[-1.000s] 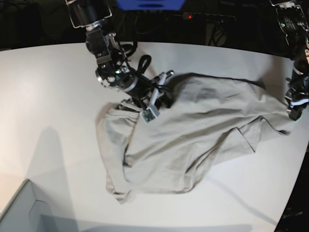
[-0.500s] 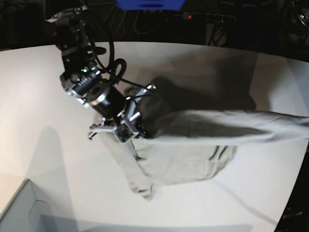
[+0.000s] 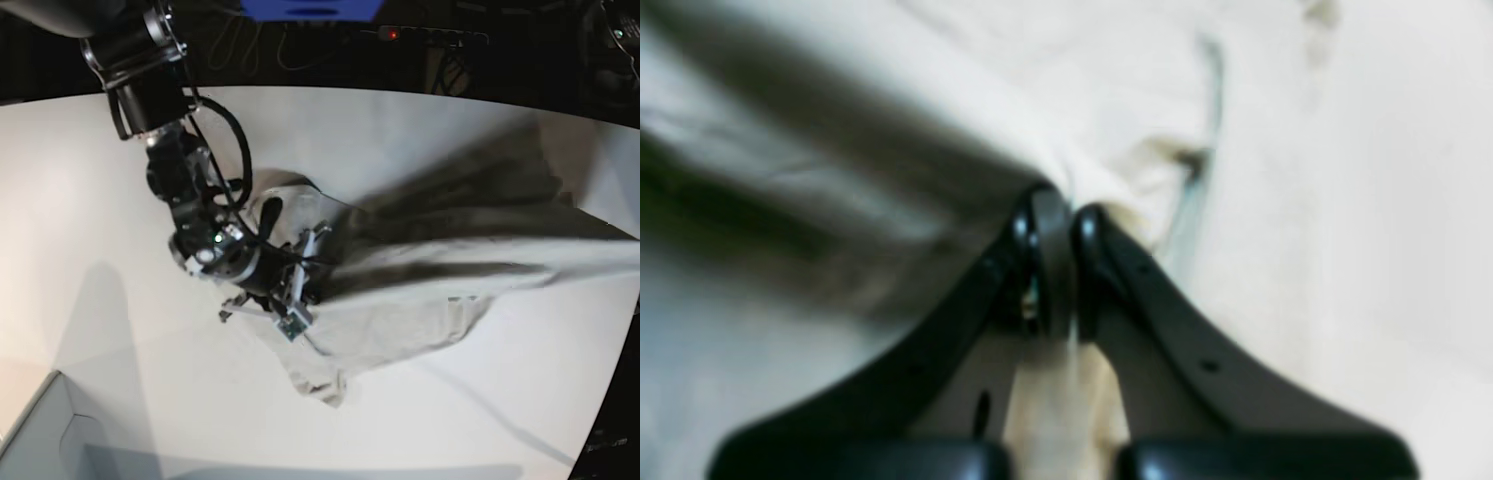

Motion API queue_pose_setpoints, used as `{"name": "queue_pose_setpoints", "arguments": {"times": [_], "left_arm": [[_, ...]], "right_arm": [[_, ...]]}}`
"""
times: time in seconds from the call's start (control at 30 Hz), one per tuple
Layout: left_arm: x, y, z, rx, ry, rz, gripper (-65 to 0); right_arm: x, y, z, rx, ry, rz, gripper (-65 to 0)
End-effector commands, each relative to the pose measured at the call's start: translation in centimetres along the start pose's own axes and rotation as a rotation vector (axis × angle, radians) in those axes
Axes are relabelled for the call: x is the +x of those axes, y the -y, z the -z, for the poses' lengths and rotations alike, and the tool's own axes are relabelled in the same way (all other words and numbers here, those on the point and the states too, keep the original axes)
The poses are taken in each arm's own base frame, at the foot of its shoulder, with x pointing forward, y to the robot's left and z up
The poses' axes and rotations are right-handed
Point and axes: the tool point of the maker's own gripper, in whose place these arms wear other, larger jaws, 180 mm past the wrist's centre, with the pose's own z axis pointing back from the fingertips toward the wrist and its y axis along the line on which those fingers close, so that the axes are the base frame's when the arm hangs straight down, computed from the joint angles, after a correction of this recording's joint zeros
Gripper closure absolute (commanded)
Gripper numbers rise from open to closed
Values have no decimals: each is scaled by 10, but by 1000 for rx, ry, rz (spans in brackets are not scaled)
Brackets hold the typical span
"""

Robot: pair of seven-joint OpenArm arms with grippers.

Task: Layout the t-shirt on the table in an organized manner, then fold the t-shirt properly
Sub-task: 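Grasp the shirt with the right gripper and drag it away from the left gripper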

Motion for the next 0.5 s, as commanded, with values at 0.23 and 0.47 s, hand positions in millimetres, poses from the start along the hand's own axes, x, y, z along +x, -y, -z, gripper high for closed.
{"name": "queue_pose_setpoints", "arguments": {"times": [0.23, 0.47], "left_arm": [[-1, -16, 15, 22, 9, -23, 0], [-14, -19, 28, 29, -15, -59, 0]], "right_arm": [[43, 38, -25, -114, 174, 95, -241], [22, -1, -47, -90, 185, 128, -323]]}}
